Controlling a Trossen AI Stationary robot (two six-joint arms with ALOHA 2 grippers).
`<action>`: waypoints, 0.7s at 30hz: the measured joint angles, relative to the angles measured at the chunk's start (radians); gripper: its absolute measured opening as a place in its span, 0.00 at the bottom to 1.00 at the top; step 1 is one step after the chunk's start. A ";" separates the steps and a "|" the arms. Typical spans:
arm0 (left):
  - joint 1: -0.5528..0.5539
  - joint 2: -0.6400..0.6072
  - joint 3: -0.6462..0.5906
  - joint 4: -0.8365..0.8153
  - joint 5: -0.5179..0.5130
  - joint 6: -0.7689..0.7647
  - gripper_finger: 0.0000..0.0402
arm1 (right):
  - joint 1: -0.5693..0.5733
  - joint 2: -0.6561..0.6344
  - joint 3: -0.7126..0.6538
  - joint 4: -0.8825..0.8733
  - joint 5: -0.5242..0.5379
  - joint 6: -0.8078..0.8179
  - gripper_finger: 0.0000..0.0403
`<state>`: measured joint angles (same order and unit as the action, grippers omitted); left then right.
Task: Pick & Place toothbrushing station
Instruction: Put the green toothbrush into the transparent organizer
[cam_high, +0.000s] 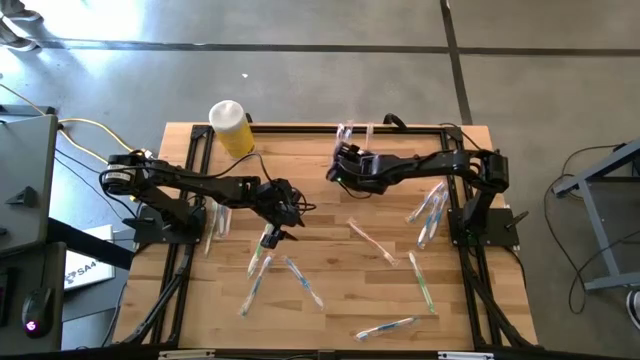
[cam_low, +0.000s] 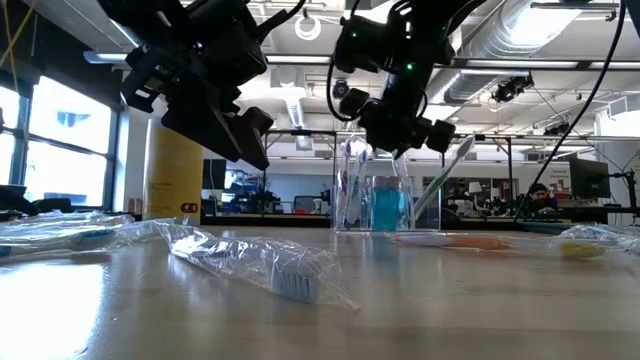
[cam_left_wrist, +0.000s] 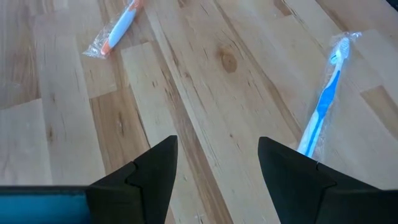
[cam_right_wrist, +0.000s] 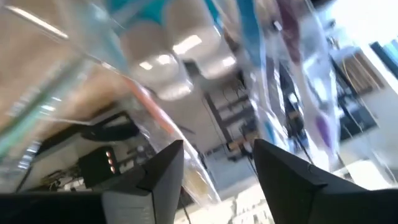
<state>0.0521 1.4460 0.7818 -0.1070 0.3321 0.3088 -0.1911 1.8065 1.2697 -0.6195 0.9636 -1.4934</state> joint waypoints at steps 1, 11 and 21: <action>0.000 0.000 0.000 0.000 0.000 0.000 0.54 | 0.002 0.000 0.000 0.019 0.020 0.000 0.46; 0.000 0.000 0.000 0.000 0.000 -0.032 0.54 | 0.073 -0.037 0.105 0.046 0.114 0.063 0.40; -0.001 0.000 0.000 0.047 0.072 -0.148 0.54 | 0.174 -0.202 0.207 0.064 0.164 0.513 0.29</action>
<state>0.0514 1.4460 0.7815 -0.0598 0.4042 0.1607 -0.0170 1.6048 1.4766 -0.5558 1.1277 -0.9804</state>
